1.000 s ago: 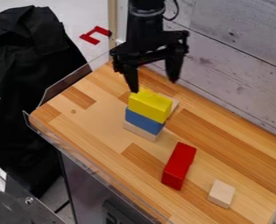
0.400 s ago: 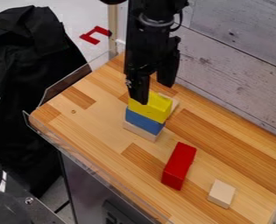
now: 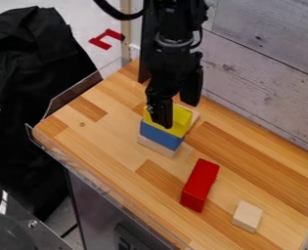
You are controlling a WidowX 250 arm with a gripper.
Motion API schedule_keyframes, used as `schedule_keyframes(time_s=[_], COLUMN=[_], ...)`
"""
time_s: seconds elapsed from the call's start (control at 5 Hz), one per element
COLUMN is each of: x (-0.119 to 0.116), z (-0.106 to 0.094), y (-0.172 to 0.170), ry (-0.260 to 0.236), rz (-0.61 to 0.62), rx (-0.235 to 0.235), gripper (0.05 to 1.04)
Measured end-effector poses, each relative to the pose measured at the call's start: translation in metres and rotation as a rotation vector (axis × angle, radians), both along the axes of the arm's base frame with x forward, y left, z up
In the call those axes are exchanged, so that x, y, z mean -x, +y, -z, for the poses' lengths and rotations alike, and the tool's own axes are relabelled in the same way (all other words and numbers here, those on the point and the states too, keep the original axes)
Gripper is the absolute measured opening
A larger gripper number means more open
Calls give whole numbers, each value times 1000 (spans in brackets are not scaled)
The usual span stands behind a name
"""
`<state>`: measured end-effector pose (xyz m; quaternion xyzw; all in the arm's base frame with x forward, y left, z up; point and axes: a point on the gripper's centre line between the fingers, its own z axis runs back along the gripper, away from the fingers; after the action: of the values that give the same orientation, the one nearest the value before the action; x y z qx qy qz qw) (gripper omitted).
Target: Put the yellow rectangle on top of the red
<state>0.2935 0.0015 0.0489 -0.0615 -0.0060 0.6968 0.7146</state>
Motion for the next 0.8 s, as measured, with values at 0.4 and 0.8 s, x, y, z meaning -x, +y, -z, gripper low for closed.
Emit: schedule_keyframes(time_s=[0.4, 0.8], x=[-5, -7], z=[9, 30], y=[8, 19], ry=[40, 96], rz=[10, -8], rx=[-39, -31], gripper=[998, 840])
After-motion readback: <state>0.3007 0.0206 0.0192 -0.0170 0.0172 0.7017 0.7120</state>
